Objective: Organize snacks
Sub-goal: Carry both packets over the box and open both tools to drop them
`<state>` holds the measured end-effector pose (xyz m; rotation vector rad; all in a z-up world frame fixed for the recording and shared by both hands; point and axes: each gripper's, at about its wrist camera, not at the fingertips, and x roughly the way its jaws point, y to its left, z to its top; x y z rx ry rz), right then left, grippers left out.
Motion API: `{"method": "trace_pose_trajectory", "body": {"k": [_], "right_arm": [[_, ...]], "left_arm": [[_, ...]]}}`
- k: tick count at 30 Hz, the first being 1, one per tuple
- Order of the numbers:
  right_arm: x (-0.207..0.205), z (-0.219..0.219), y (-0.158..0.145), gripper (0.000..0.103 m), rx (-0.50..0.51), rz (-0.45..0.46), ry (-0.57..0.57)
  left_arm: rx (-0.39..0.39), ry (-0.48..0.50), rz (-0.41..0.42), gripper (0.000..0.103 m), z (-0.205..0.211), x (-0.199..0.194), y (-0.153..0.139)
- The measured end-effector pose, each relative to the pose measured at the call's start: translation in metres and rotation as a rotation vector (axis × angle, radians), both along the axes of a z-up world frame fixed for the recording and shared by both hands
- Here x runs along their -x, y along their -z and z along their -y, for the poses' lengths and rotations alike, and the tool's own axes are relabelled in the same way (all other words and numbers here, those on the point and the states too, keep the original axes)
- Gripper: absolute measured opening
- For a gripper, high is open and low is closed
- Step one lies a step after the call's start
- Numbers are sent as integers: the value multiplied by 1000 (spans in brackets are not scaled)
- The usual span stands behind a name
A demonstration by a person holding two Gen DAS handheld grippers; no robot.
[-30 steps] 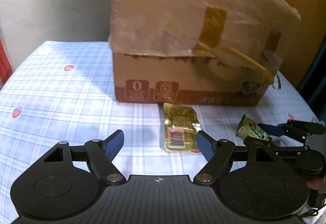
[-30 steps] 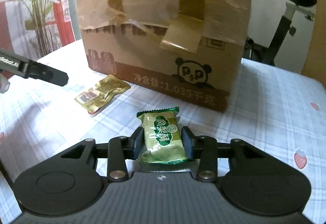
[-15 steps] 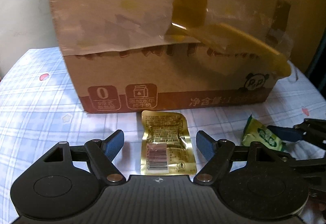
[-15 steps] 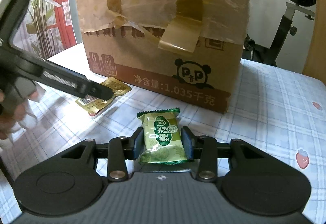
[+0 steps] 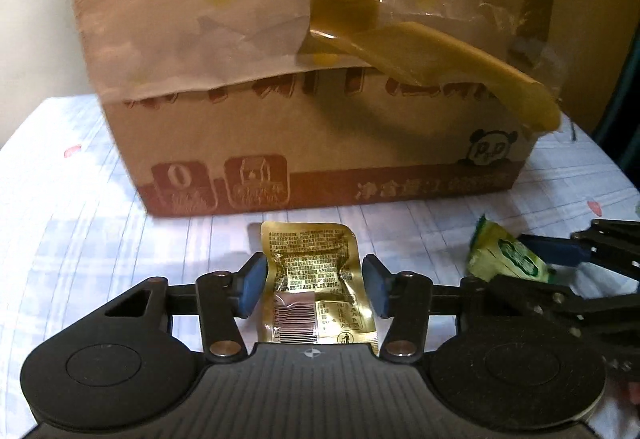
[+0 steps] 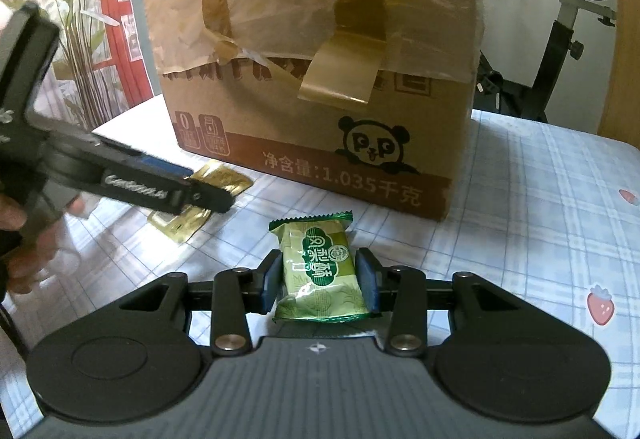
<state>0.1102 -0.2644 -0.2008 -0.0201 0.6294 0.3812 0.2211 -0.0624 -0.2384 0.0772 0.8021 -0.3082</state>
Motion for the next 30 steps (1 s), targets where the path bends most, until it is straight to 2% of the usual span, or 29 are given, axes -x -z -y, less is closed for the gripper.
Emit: {"method": "trace_pose_trajectory", "body": {"k": [12,19,24,30], "right_arm": [[2,-3,-3,42,20,4,2],[12,-15,-10,41,111,30,36],[38,-8,-34,41,60,82,31],[59,16,-77,41,-3,171,93]], "left_arm": [[49,-11,13,53,-18,46,-5],[59,5,81,53,-20,59,-28],[75,9,138,53,-26,71,-53],[108,16,235,53,-32,86,-90]]}}
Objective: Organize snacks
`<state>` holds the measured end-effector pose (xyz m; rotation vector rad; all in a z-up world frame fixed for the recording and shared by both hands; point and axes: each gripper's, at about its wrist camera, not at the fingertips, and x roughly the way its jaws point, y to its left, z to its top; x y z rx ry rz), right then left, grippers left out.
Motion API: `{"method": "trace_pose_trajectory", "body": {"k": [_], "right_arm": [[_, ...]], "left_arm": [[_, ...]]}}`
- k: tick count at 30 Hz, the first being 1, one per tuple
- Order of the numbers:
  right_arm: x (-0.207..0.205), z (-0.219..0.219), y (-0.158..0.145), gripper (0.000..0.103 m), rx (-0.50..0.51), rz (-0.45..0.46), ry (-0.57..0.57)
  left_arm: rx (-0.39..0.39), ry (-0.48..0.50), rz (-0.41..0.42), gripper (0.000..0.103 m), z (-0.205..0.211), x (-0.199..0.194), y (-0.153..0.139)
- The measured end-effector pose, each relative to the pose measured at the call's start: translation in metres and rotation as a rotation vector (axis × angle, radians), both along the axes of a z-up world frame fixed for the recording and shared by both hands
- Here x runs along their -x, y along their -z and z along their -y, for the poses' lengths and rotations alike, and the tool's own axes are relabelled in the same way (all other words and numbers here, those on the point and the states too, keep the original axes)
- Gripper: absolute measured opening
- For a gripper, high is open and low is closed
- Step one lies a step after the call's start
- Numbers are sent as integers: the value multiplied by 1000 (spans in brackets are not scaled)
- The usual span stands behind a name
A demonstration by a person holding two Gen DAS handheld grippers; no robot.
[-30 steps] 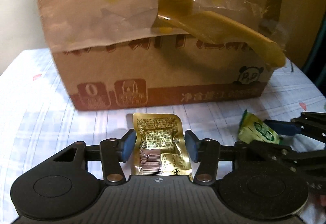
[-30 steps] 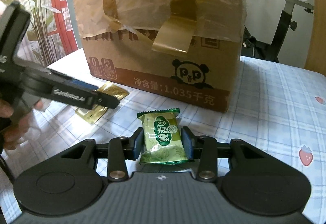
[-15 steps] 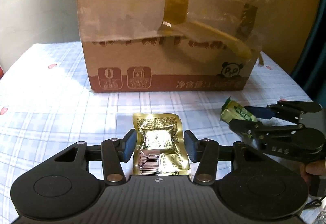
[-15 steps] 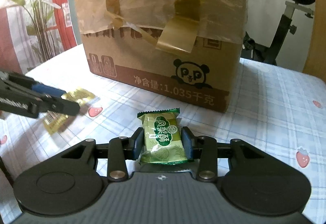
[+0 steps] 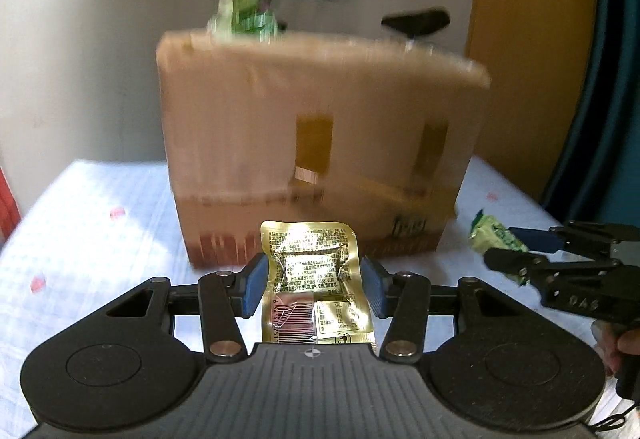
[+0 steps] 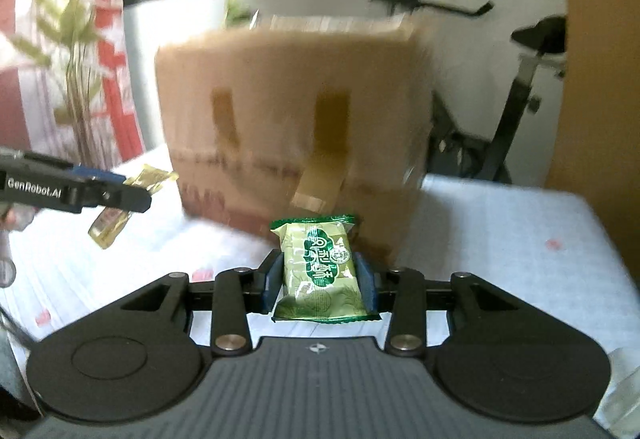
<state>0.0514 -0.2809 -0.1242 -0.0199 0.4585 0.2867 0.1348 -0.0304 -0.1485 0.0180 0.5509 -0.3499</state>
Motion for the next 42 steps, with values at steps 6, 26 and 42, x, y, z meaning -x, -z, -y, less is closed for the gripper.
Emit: {"method": "trace_pose_trajectory", "body": {"k": [6,26,42], "right_arm": [[-9,12,-66,41,-37,145,17],[-163,-10,-112,42,72,47,73],[-132,-12,-147,98,4,70,95]], "left_arm": [[50,3,141,54,-1,-11,-64],[11,33,164,57,46,-142,-119],[-24,-64,175,95,9,-121,-143]]}}
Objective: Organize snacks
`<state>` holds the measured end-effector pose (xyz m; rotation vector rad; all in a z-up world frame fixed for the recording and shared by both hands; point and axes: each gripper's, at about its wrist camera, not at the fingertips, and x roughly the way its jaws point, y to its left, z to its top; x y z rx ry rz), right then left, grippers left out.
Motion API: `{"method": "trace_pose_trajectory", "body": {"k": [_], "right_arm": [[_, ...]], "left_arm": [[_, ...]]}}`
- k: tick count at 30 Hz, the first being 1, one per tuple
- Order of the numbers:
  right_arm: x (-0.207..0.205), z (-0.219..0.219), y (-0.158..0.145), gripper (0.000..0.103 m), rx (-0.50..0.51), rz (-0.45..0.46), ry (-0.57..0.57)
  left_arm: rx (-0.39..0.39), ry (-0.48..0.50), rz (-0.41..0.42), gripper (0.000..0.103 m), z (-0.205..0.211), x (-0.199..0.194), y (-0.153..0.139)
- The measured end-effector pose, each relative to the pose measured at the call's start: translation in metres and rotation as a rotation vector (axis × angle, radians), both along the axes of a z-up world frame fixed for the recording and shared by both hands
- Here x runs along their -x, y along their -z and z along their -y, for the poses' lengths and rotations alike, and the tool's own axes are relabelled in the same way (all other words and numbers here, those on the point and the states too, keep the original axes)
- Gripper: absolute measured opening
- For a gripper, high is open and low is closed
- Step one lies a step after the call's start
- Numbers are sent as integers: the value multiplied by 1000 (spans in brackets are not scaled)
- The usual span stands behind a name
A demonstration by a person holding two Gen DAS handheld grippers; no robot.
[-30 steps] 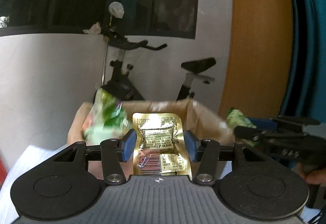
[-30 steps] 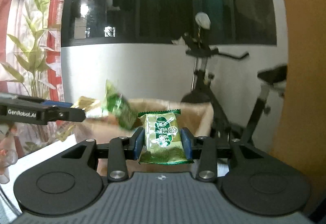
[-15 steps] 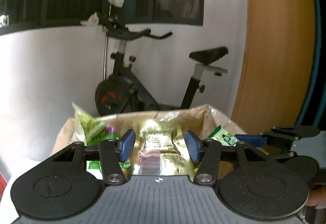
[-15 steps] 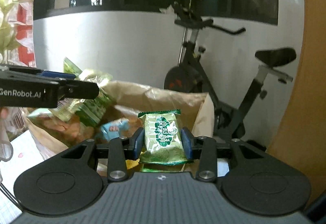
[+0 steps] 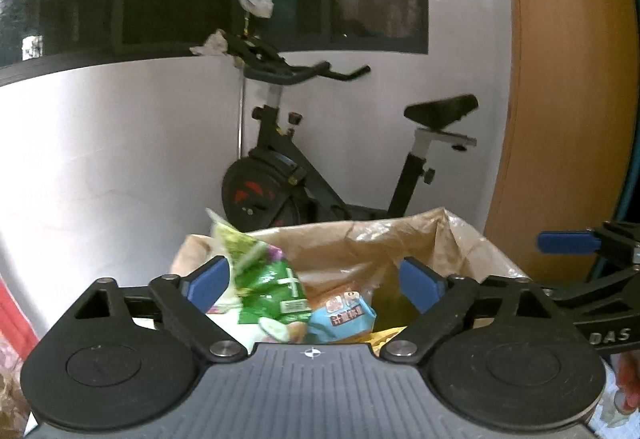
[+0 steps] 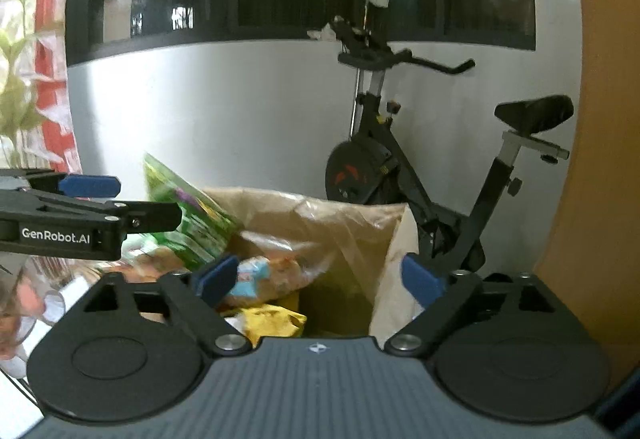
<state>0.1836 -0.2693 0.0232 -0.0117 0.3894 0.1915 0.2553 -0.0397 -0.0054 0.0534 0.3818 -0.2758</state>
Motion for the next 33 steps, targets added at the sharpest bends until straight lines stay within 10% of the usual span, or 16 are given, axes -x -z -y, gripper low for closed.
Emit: {"method": "trace_pose_trajectory", "body": {"k": [10,33], "right_arm": [[58,-15,-34,103,-54,88,72],[123,-21,-56,103,-91,105,111]], "left_arm": [[124,4,3,100,-39,54,-37],[7,-124,71,100,-46,131,-58]]}}
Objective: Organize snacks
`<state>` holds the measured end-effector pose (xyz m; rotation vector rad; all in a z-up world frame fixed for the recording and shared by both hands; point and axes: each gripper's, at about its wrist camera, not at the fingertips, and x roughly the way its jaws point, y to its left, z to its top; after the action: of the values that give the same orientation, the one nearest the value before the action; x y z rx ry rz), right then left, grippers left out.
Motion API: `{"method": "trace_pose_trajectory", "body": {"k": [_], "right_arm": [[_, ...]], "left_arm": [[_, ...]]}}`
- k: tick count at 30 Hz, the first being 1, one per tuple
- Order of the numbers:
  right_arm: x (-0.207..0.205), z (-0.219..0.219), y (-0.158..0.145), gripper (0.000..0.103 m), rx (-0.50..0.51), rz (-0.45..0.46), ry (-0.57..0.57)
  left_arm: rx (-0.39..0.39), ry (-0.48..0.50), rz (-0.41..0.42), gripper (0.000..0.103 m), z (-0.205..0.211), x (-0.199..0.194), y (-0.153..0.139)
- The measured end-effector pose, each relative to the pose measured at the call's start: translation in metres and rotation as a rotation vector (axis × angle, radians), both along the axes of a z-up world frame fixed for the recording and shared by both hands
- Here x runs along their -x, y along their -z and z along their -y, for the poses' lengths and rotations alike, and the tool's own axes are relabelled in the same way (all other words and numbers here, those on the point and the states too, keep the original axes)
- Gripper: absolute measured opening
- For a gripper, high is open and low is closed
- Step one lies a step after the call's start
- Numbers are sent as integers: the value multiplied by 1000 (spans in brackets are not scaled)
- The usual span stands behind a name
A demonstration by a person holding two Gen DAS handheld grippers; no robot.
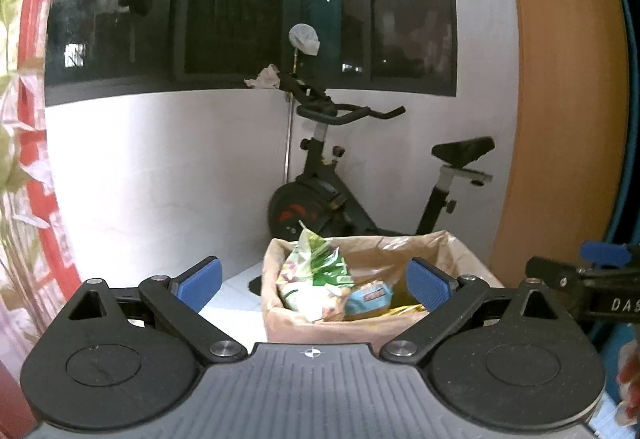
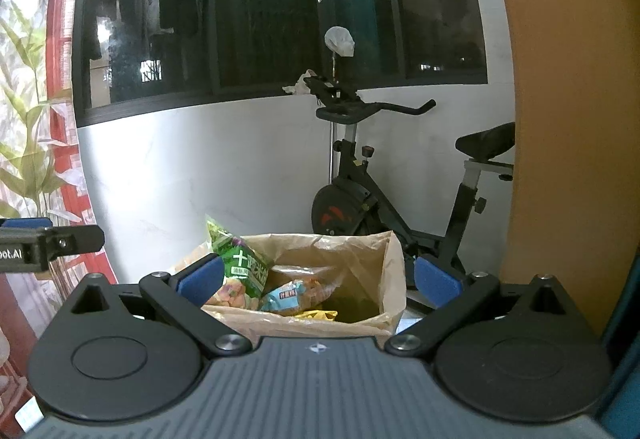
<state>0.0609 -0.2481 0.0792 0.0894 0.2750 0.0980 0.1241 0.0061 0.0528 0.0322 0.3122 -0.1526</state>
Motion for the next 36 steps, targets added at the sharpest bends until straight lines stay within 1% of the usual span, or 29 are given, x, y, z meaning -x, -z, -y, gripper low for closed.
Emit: {"method": "trace_pose_trajectory", "body": {"k": [7,11,15,25,30,36], "right_arm": [[5,2,1,103,-3,-5,6],[7,3,0,103,-3,-3,8],[9,3,0,103,-3,-2,4],[10,0,-1,103,2,-2,-10],[10,-1,-1,103,6,-3,-10],[11,-3,1,103,9,-6,-9]], "left_arm": [[34,23,-17,100,-5,4,1],[29,18,-15,100,-7,5,1],[36,27,-26,100,-9,5,2],[35,9,-47,100,-10,7,4],[39,19,-53,100,-9,7,4],[32,20,-50,100,-9,9,6]]}}
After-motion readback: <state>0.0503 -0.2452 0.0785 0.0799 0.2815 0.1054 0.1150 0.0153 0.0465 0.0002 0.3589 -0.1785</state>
